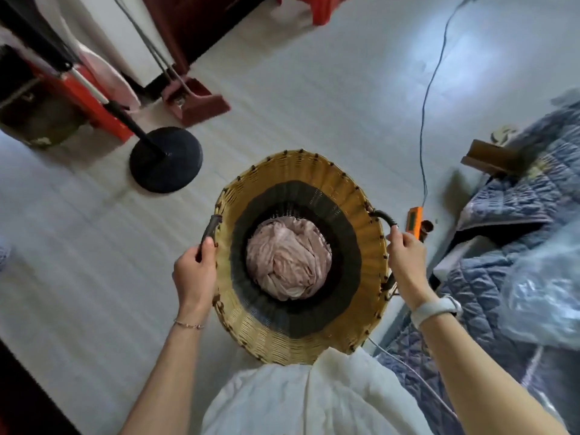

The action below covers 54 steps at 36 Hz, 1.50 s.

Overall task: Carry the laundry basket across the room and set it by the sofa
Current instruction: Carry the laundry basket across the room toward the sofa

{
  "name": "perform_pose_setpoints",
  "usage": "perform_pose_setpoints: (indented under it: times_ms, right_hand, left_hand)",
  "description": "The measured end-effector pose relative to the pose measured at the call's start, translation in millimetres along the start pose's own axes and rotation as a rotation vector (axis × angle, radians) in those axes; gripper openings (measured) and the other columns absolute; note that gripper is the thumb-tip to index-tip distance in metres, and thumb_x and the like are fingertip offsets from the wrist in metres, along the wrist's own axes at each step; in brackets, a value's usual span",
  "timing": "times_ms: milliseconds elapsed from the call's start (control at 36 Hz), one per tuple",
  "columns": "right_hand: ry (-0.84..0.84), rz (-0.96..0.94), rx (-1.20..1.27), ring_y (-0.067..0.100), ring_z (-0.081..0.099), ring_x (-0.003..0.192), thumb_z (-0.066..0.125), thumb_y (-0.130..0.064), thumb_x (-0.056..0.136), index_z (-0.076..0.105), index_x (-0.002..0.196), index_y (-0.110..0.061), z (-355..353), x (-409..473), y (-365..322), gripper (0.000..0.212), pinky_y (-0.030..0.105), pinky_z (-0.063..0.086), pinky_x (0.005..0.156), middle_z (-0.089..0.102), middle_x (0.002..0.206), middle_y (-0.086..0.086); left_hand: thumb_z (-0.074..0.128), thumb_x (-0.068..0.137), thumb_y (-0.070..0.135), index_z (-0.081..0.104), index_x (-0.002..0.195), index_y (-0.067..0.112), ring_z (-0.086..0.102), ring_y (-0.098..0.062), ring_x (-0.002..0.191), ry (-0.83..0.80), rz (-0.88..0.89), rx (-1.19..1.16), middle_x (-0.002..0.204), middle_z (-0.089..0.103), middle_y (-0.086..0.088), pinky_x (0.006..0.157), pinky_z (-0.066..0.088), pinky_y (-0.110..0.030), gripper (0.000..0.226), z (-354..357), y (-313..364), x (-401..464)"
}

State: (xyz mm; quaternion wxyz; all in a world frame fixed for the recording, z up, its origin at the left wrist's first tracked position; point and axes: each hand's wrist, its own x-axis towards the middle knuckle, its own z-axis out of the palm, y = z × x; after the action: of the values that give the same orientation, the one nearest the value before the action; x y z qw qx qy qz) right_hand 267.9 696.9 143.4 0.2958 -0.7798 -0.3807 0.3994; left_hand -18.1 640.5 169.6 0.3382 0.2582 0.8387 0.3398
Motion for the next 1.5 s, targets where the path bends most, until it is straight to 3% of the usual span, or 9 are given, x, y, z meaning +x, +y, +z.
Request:
perform_pose_setpoints:
  times_ms: [111,222,361,556,750,889,1083,1278,1500]
  right_hand:
    - [0.076,-0.001,0.047,0.016,0.035,0.053,0.038,-0.031,0.093,0.058,0.081,-0.001,0.6,48.3,-28.9,0.039,0.030,0.026,0.053,0.039,0.058,0.004]
    - [0.161,0.028,0.055,0.017,0.037,0.055,0.039,-0.031,0.093,0.059,0.080,-0.001,6.6,99.7,-55.8,0.038,0.031,0.029,0.053,0.043,0.063,0.008]
    - [0.291,0.090,0.054,0.033,0.054,0.077,0.038,-0.037,0.089,0.060,0.081,0.005,13.3,162.5,-96.5,0.048,0.047,0.045,0.075,0.061,0.085,0.027]
    - [0.367,0.146,0.165,0.023,0.048,0.065,0.038,-0.031,0.093,0.058,0.072,-0.007,7.4,222.7,-140.6,0.037,0.036,0.039,0.065,0.051,0.064,0.006]
    - [0.466,0.221,0.263,0.024,0.042,0.059,0.037,-0.029,0.093,0.056,0.081,0.008,-16.4,289.5,-153.4,0.044,0.039,0.035,0.061,0.045,0.058,0.006]
    - [0.489,0.231,0.305,0.019,0.044,0.058,0.037,-0.029,0.093,0.053,0.067,-0.018,-48.3,357.0,-164.8,0.033,0.031,0.036,0.059,0.050,0.062,0.004]
    - [0.467,0.255,0.324,0.019,0.048,0.063,0.037,-0.030,0.094,0.057,0.083,-0.014,-115.4,471.0,-186.1,0.028,0.030,0.039,0.059,0.053,0.067,0.005]
    - [0.511,0.268,0.329,0.022,0.050,0.067,0.036,-0.030,0.094,0.060,0.087,-0.009,-176.9,565.6,-196.3,0.033,0.031,0.040,0.062,0.053,0.065,0.003]
    - [0.559,0.278,0.385,0.021,0.046,0.061,0.036,-0.033,0.093,0.053,0.071,-0.023,-224.0,663.3,-216.0,0.030,0.036,0.040,0.064,0.047,0.061,0.000]
  left_hand:
    - [0.043,0.094,0.033,0.062,0.074,0.007,0.043,-0.019,0.059,-0.084,0.033,0.026,0.059,0.047,-0.003,0.061,0.038,-0.034,0.038,34.2,35.1,49.0]
    - [0.043,0.093,0.034,0.058,0.065,0.015,0.042,-0.017,0.059,-0.148,0.043,0.028,0.059,0.046,-0.001,0.063,0.037,-0.035,0.037,71.7,73.3,106.7]
    - [0.042,0.094,0.034,0.056,0.063,0.022,0.045,-0.022,0.065,-0.228,0.102,0.064,0.058,0.046,-0.001,0.066,0.038,-0.035,0.035,116.5,147.3,179.5]
    - [0.040,0.095,0.033,0.049,0.066,0.005,0.043,-0.024,0.064,-0.269,0.259,0.193,0.057,0.043,-0.002,0.063,0.033,-0.031,0.041,179.2,243.3,239.5]
    - [0.041,0.094,0.034,0.053,0.069,0.005,0.041,-0.022,0.062,-0.351,0.313,0.191,0.057,0.042,-0.001,0.057,0.030,-0.029,0.040,258.6,313.8,269.9]
    - [0.042,0.094,0.033,0.056,0.074,0.006,0.045,-0.023,0.067,-0.363,0.344,0.206,0.061,0.047,-0.003,0.064,0.034,-0.032,0.037,323.7,366.8,274.7]
    - [0.043,0.094,0.032,0.040,0.052,0.012,0.035,-0.020,0.055,-0.335,0.332,0.234,0.053,0.038,-0.004,0.053,0.026,-0.031,0.046,430.7,452.6,265.0]
    - [0.043,0.094,0.033,0.055,0.068,0.008,0.036,-0.017,0.054,-0.375,0.362,0.213,0.056,0.042,-0.002,0.052,0.029,-0.028,0.039,520.1,531.2,262.5]
    - [0.044,0.092,0.035,0.052,0.059,0.014,0.044,-0.024,0.064,-0.408,0.352,0.203,0.058,0.046,-0.004,0.062,0.036,-0.034,0.040,615.9,602.7,278.4]
